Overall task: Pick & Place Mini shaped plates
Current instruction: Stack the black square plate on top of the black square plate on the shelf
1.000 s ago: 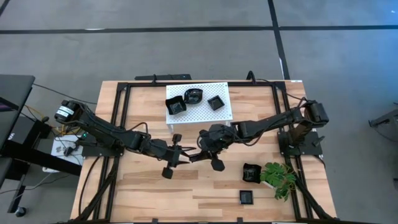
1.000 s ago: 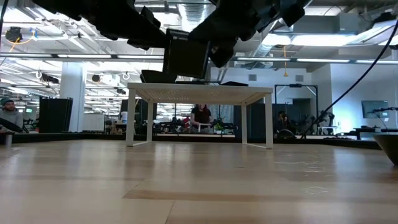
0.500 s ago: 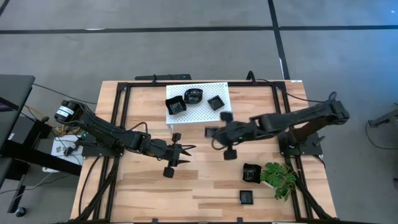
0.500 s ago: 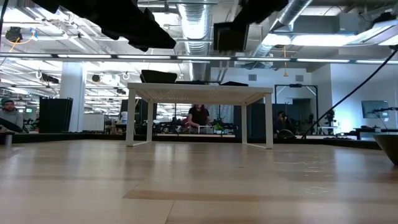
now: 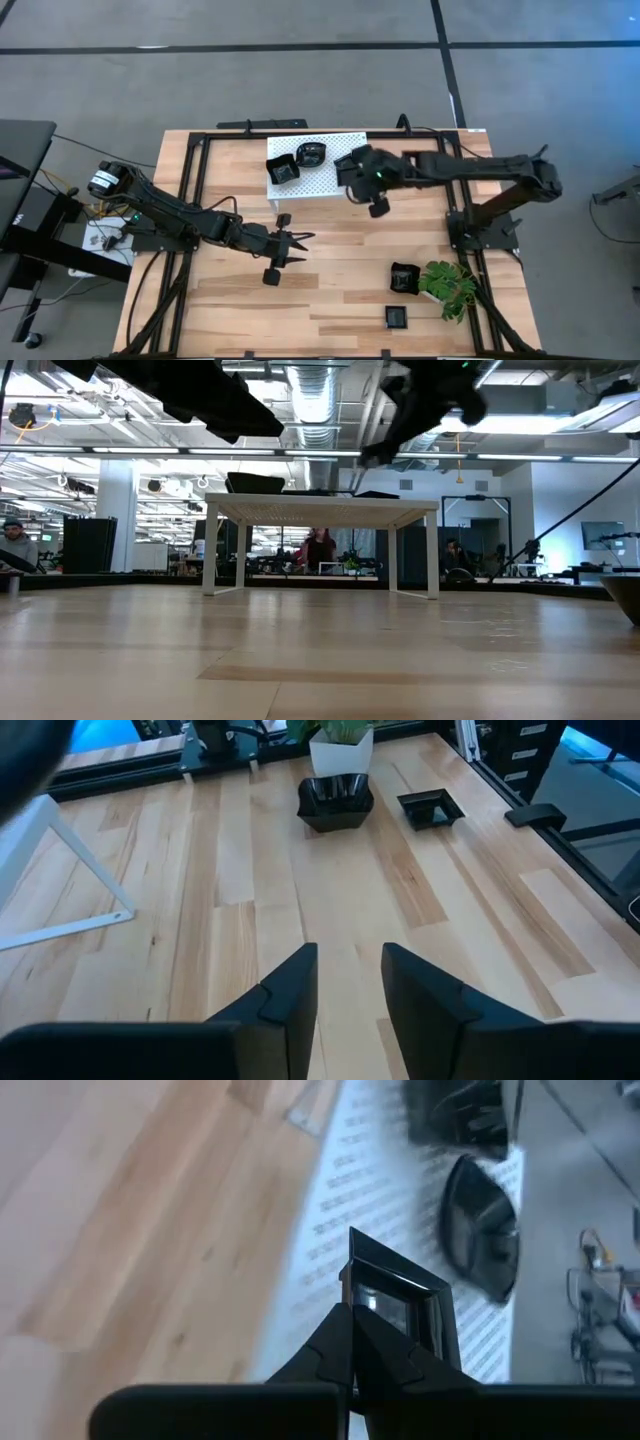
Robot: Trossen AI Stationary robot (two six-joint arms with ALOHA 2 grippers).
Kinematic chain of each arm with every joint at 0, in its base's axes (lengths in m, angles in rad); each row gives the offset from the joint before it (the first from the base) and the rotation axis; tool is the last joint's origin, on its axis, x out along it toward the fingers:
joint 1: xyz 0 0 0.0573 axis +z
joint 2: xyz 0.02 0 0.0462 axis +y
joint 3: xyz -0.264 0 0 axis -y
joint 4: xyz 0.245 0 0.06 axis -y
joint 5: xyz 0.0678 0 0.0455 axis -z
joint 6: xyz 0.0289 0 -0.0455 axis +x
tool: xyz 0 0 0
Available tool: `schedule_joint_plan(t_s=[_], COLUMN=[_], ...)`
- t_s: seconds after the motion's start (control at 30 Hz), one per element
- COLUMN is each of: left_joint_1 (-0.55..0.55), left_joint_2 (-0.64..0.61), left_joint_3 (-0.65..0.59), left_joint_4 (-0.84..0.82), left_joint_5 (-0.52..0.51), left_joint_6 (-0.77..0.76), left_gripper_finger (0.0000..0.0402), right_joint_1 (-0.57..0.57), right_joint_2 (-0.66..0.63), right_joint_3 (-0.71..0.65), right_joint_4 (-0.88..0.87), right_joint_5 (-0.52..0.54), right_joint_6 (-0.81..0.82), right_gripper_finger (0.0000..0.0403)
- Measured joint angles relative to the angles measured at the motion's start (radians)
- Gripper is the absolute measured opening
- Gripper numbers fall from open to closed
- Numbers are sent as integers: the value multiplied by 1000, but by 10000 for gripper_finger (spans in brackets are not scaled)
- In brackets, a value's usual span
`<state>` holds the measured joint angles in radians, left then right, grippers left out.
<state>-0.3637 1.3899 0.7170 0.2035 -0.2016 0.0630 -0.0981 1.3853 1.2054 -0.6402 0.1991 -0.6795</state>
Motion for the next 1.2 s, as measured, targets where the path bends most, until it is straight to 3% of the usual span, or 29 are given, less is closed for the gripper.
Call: schedule_joint_plan(t_s=[0.4, 1.2], left_joint_1=[0, 0], left_joint_2=[0, 0], left_joint_3=[-16, -19], left_joint_4=[10, 27], left_joint_5=[0, 1], left_joint_6=[-1, -53], left_gripper_finger=[111, 108], right_joint_1=[-183, -203], right_joint_2=[53, 121], right_joint_3=[0, -1], right_joint_4=[63, 49], right_joint_5=[-132, -123], right_joint_6=[-210, -183], right_gripper_finger=[0, 28])
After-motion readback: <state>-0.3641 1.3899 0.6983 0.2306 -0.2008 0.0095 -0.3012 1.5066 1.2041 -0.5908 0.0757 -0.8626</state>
